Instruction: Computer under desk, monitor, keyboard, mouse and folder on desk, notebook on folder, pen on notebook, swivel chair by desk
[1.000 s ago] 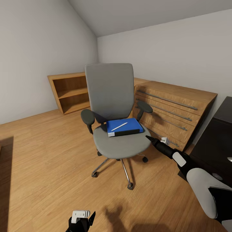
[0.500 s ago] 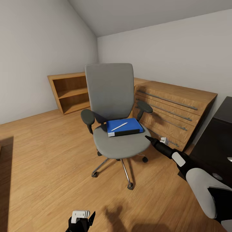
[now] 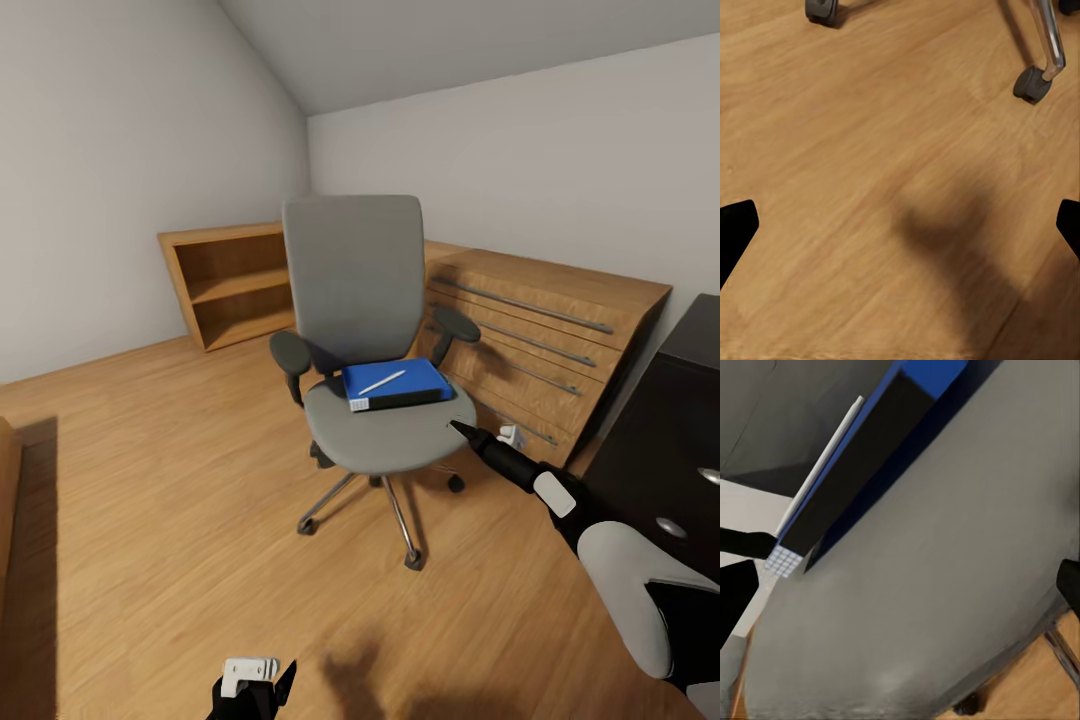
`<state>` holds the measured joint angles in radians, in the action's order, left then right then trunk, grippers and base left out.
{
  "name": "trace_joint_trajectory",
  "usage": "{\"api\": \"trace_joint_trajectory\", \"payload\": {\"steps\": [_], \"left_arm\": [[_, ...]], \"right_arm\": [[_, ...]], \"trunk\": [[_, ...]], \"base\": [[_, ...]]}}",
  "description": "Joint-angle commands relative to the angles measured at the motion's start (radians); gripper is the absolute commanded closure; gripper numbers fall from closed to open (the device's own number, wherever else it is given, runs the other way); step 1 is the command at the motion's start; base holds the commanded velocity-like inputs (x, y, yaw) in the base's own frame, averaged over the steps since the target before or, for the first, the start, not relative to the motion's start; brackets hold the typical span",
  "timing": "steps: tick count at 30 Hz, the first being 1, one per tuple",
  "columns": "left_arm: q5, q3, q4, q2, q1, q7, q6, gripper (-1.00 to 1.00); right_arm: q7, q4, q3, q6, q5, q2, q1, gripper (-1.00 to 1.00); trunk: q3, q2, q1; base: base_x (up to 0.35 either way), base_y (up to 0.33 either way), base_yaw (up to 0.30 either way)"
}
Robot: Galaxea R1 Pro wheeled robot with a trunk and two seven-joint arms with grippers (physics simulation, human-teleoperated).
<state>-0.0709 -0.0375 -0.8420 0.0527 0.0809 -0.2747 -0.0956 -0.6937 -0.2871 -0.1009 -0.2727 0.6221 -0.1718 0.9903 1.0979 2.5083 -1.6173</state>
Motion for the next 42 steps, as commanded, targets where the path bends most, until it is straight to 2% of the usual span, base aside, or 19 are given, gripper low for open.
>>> {"api": "trace_joint_trajectory", "payload": {"steps": [1, 14, 17, 18, 19, 28, 29, 33, 37, 42], "left_arm": [[-0.007, -0.004, 0.001, 0.001, 0.001, -0.009, 0.0, -1.0], [-0.007, -0.004, 0.001, 0.001, 0.001, -0.009, 0.0, -1.0], [-0.007, -0.004, 0.001, 0.001, 0.0, -0.009, 0.0, -1.0], [-0.007, -0.004, 0.001, 0.001, 0.0, -0.009, 0.0, -1.0], [-0.007, -0.004, 0.002, 0.001, 0.001, -0.009, 0.0, -1.0], [-0.007, -0.004, 0.004, 0.001, 0.0, -0.009, -0.001, -1.0], [-0.007, -0.004, 0.004, 0.001, 0.0, -0.009, -0.001, -1.0], [-0.007, -0.004, 0.004, 0.001, 0.0, -0.009, -0.001, -1.0], [-0.007, -0.004, 0.004, 0.001, 0.0, -0.009, -0.001, -1.0], [-0.007, -0.004, 0.004, 0.001, 0.001, -0.009, -0.001, -1.0]], "right_arm": [[-0.003, 0.0, -0.005, -0.01, 0.005, 0.0, 0.001, -1.0], [-0.001, 0.001, -0.004, -0.009, 0.002, 0.002, 0.001, -1.0], [-0.002, 0.005, -0.002, -0.007, 0.001, 0.01, 0.001, -1.0], [-0.002, 0.007, -0.003, -0.004, 0.0, 0.023, 0.001, -1.0], [-0.001, 0.01, -0.003, 0.022, -0.002, 0.047, 0.001, -1.0], [-0.001, 0.065, -0.002, 0.123, -0.006, 0.095, 0.0, -1.0], [-0.001, 0.075, -0.002, 0.145, -0.008, 0.11, 0.0, -1.0], [0.0, 0.083, -0.002, 0.169, -0.016, 0.129, 0.0, -1.0], [0.001, 0.086, -0.002, 0.182, -0.034, 0.148, 0.0, -1.0], [0.002, 0.088, -0.002, 0.192, -0.076, 0.175, 0.0, -1.0]], "trunk": [[0.001, 0.0, 0.001], [0.001, 0.0, 0.001], [0.001, 0.0, 0.001], [0.001, 0.0, 0.001], [0.001, 0.0, 0.001], [0.001, 0.0, 0.001], [0.001, 0.0, 0.001], [0.001, 0.0, 0.001], [0.001, 0.0, 0.001], [0.001, 0.0, 0.001]], "base": [[-0.251, 0.21, 0.0], [-0.203, 0.186, 0.0], [-0.025, 0.026, 0.0], [-0.012, 0.013, 0.0], [-0.005, 0.005, 0.0], [-0.001, 0.002, 0.0], [0.0, 0.0, 0.0], [0.0, 0.0, 0.0], [0.0, 0.0, 0.0], [0.0, 0.0, 0.0]]}}
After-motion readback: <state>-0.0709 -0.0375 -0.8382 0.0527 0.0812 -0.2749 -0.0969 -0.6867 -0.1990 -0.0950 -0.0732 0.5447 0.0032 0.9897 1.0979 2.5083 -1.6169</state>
